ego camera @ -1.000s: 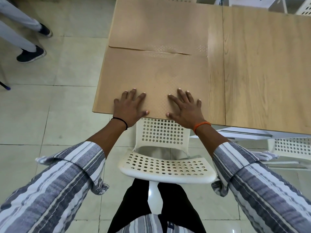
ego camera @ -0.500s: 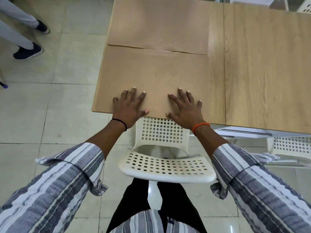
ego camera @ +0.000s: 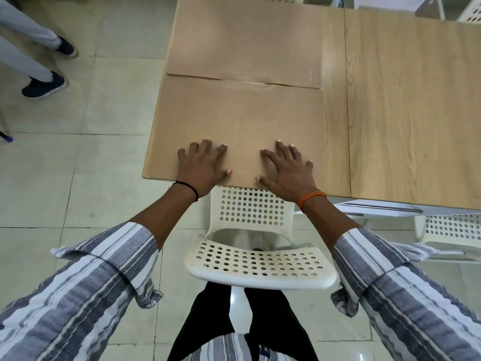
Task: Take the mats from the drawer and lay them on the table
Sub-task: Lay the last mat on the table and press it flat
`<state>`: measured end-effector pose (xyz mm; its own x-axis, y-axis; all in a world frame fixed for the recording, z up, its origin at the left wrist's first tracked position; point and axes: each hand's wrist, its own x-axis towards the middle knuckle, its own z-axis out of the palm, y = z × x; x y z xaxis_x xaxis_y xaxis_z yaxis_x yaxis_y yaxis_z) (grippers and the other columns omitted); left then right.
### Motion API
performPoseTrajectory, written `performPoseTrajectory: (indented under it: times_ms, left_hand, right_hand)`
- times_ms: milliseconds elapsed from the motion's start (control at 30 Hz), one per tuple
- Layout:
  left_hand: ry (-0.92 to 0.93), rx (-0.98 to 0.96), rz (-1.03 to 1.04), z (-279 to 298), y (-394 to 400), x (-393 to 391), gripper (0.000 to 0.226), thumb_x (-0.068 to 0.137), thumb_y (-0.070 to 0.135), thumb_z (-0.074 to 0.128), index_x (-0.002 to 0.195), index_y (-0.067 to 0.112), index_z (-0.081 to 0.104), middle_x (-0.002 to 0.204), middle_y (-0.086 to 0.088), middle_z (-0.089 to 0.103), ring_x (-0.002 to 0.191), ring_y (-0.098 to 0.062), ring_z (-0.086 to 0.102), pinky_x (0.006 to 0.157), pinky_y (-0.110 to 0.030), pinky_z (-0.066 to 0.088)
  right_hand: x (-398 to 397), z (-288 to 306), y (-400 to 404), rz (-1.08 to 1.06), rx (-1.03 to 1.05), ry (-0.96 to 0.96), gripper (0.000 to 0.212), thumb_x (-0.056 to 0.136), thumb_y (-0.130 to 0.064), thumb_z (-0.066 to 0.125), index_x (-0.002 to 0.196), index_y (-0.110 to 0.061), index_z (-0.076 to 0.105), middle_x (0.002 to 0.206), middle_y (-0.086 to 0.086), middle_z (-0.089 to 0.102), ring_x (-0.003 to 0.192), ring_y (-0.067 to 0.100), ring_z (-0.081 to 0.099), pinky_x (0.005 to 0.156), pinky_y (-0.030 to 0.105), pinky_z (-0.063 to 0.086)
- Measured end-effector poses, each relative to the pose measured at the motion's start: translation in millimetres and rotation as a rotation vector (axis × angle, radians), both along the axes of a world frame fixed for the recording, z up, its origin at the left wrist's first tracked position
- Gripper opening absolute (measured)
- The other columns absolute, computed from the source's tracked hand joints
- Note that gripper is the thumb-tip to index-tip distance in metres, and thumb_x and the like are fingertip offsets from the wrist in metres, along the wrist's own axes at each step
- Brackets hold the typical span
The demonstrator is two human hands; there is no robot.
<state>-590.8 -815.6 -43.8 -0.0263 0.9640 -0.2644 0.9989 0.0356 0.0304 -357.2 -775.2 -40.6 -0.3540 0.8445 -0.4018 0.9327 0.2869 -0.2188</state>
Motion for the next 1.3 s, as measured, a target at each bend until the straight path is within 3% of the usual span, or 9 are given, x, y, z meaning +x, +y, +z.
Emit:
performPoseTrajectory:
  times_ms: [100, 200, 300, 433, 533, 667, 933, 1300]
  left_hand:
    - [-0.145, 0.087, 0.05, 8.1, 32.8, 3.2, 0.053, 0.093, 0.051, 0.048, 0.137, 0.02, 0.047, 0.14, -0.007, 0.041, 0.128, -0.028, 0.04, 0.1, -0.047, 0.035]
    - [-0.244, 0.179, 0.067, 3.3, 77.7, 4.2, 0.052, 0.095, 0.037, 0.05, 0.141, 0.013, 0.042, 0.151, -0.009, 0.033, 0.138, -0.027, 0.032, 0.104, -0.046, 0.038]
    - [-0.226, 0.181, 0.04, -10.9, 113.9, 1.6, 0.058, 0.097, 0.035, 0.046, 0.148, 0.011, 0.03, 0.16, -0.008, 0.019, 0.147, -0.026, 0.017, 0.114, -0.044, 0.027]
    - [-0.164, 0.148, -0.012, -38.0, 132.8, -8.4, 0.062, 0.101, 0.041, 0.031, 0.154, 0.015, 0.014, 0.164, -0.003, 0.005, 0.151, -0.021, 0.003, 0.12, -0.045, 0.01]
    - [-0.16, 0.208, -0.014, -54.2, 129.5, -13.5, 0.062, 0.099, 0.041, 0.023, 0.156, 0.019, 0.011, 0.164, 0.0, 0.004, 0.151, -0.019, 0.003, 0.121, -0.044, 0.006]
    - [-0.19, 0.257, -0.002, -59.1, 128.6, -15.6, 0.061, 0.097, 0.036, 0.022, 0.156, 0.023, 0.011, 0.164, 0.004, 0.005, 0.15, -0.015, 0.005, 0.122, -0.042, 0.006]
    - [-0.215, 0.266, 0.012, -57.5, 128.2, -14.3, 0.063, 0.095, 0.033, 0.027, 0.155, 0.024, 0.013, 0.164, 0.006, 0.007, 0.15, -0.014, 0.007, 0.122, -0.039, 0.006]
    - [-0.201, 0.278, 0.013, -59.0, 126.9, -13.8, 0.062, 0.094, 0.034, 0.024, 0.155, 0.023, 0.017, 0.163, 0.005, 0.011, 0.15, -0.015, 0.01, 0.121, -0.041, 0.009]
  right_hand:
    - [-10.2, 11.8, 16.5, -0.023, 0.026, -0.036, 0.074, 0.089, -0.066, 0.048, 0.151, -0.032, 0.026, 0.156, 0.003, 0.027, 0.14, 0.033, 0.03, 0.103, 0.061, 0.037]
    - [-27.0, 18.8, 46.7, -0.062, 0.119, -0.061, 0.068, 0.094, -0.059, 0.044, 0.15, -0.022, 0.029, 0.147, 0.009, 0.039, 0.13, 0.033, 0.042, 0.101, 0.056, 0.038]
    - [-42.7, 11.9, 72.3, -0.068, 0.225, 0.033, 0.059, 0.099, -0.045, 0.044, 0.149, -0.018, 0.031, 0.152, 0.007, 0.035, 0.136, 0.029, 0.037, 0.108, 0.054, 0.034]
    - [-66.8, -10.9, 102.8, 0.015, 0.229, 0.137, 0.059, 0.102, -0.034, 0.038, 0.156, -0.016, 0.018, 0.165, 0.005, 0.014, 0.15, 0.026, 0.016, 0.119, 0.054, 0.019]
    - [-87.8, -32.6, 120.9, 0.055, 0.19, 0.174, 0.06, 0.103, -0.031, 0.033, 0.158, -0.017, 0.012, 0.166, 0.002, 0.005, 0.153, 0.024, 0.005, 0.122, 0.055, 0.008]
    - [-109.4, -54.0, 134.2, 0.031, 0.257, 0.2, 0.056, 0.104, -0.031, 0.029, 0.157, -0.02, 0.016, 0.166, -0.001, 0.007, 0.153, 0.022, 0.002, 0.121, 0.057, -0.003]
    - [-73.3, -62.0, 134.0, -0.007, 0.325, 0.195, 0.061, 0.099, -0.053, 0.029, 0.156, -0.034, 0.018, 0.166, -0.009, 0.01, 0.153, 0.015, 0.007, 0.124, 0.042, 0.007]
    - [21.7, -66.5, 132.3, -0.352, 0.366, 0.091, 0.07, 0.097, -0.059, 0.017, 0.158, -0.026, 0.006, 0.167, -0.003, 0.002, 0.154, 0.018, -0.001, 0.124, 0.041, 0.002]
